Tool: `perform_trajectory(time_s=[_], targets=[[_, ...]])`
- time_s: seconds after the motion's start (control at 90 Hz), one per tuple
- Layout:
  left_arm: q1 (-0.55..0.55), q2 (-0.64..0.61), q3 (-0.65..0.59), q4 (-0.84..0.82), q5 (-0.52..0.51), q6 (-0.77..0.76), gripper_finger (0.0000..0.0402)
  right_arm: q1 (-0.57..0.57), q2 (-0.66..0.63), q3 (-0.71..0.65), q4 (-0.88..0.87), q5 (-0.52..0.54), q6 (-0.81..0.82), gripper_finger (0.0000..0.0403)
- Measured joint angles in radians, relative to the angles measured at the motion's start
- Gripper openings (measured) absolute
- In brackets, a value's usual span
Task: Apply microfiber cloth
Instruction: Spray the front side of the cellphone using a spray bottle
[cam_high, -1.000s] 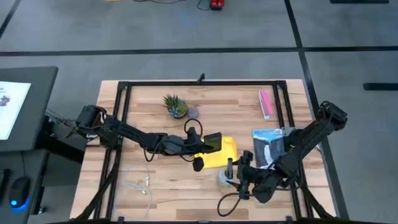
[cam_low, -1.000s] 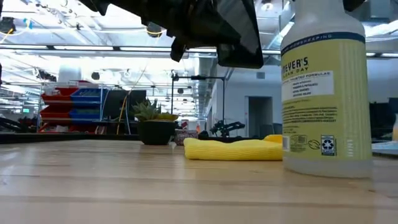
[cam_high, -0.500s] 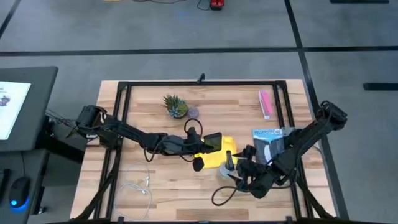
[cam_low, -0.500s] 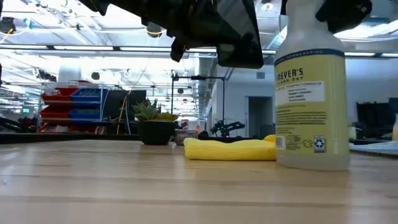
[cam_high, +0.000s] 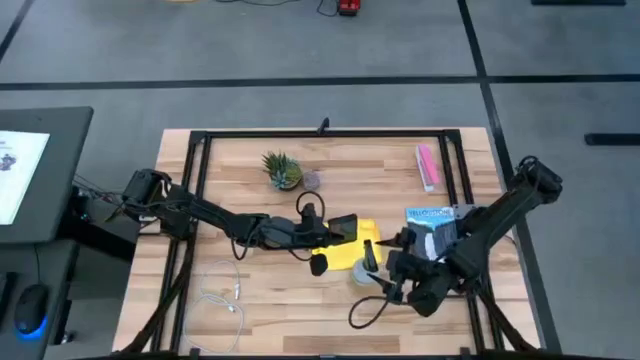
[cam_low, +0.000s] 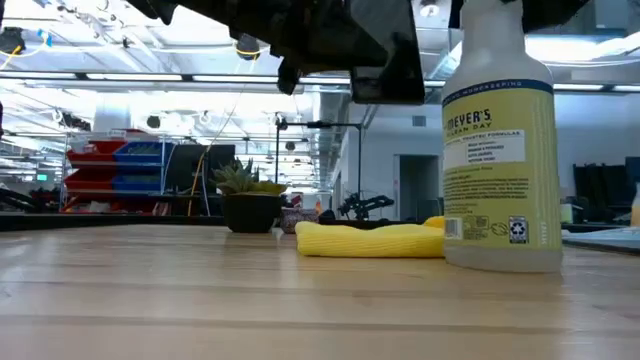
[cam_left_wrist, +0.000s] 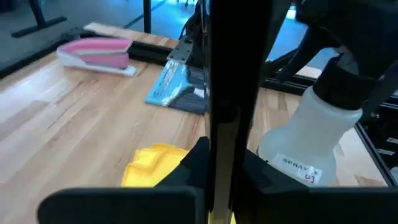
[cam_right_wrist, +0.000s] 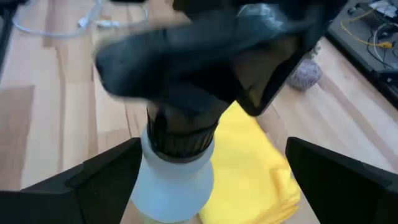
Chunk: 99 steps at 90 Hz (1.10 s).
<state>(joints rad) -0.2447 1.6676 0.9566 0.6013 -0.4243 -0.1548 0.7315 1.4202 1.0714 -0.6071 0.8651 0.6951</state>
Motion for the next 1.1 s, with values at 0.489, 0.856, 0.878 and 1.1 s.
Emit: perform_trajectory(time_s=[0.489,0.856,0.878,1.1], targets=[[0.071,0.000,0.013,-0.102,0.007,0.024,0.0013,-0.093,0.006,0.003,0.083,-0.026,-0.180,0.0386],[0.052,0.000,0.013,-0.088,0.010,0.006,0.0013,-0.093,0.007,0.000,0.102,-0.030,-0.129,0.0386],[0.051,0.000,0.013,-0.087,0.010,0.002,0.0013,-0.093,0.007,0.000,0.106,-0.030,-0.122,0.0386],[0.043,0.002,0.013,-0.058,0.010,0.049,0.0013,-0.094,0.031,-0.001,0.174,-0.048,-0.130,0.0386]])
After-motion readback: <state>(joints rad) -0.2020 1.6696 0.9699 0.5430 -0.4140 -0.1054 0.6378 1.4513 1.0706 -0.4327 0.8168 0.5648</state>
